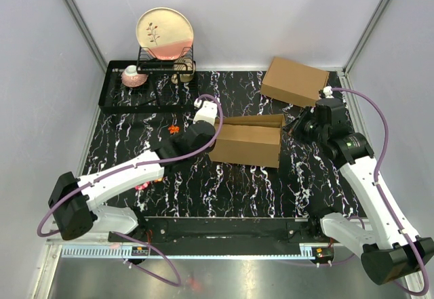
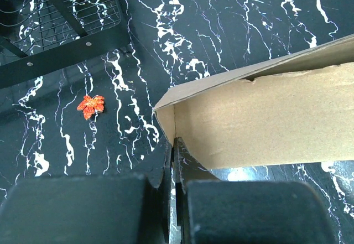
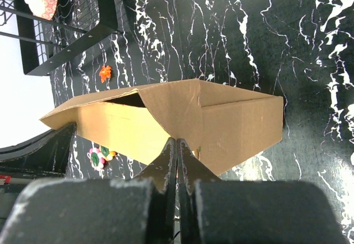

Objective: Fold the paper box

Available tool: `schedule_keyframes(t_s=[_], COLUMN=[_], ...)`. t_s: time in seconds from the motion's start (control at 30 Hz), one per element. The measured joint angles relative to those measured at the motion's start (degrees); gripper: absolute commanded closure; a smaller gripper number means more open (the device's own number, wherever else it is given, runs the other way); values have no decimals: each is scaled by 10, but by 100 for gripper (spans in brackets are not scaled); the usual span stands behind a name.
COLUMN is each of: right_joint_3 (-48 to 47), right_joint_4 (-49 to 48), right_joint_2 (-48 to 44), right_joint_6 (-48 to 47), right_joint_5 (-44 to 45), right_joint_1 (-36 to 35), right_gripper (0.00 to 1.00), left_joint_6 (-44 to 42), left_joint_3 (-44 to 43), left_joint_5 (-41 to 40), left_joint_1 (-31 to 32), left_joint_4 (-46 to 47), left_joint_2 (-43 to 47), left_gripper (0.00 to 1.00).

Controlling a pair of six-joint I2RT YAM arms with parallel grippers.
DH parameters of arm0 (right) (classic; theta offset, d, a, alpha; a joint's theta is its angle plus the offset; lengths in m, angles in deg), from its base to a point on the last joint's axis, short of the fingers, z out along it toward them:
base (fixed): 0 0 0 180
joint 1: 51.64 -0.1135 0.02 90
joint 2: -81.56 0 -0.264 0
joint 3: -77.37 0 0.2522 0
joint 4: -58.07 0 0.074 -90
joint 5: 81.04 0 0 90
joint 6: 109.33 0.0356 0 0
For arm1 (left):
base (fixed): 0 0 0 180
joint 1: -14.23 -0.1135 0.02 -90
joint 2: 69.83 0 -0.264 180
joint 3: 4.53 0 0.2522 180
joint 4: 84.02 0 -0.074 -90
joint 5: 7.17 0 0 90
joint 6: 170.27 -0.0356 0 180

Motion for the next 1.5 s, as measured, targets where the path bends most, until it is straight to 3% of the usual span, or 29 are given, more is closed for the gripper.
schedule_keyframes(t_s=[1.5], right_joint_3=[26], right_joint_4=[-39], right_joint_2=[-1], right_joint_6=[15], right_joint_5=[-43], right_joint_1=[28], right_gripper=[100], left_joint_6=[-13], left_joint_3=[-19], left_joint_5=[-43], left_joint_1=[23], left_joint_4=[-9], left_joint_2=[-27], left_gripper=[100])
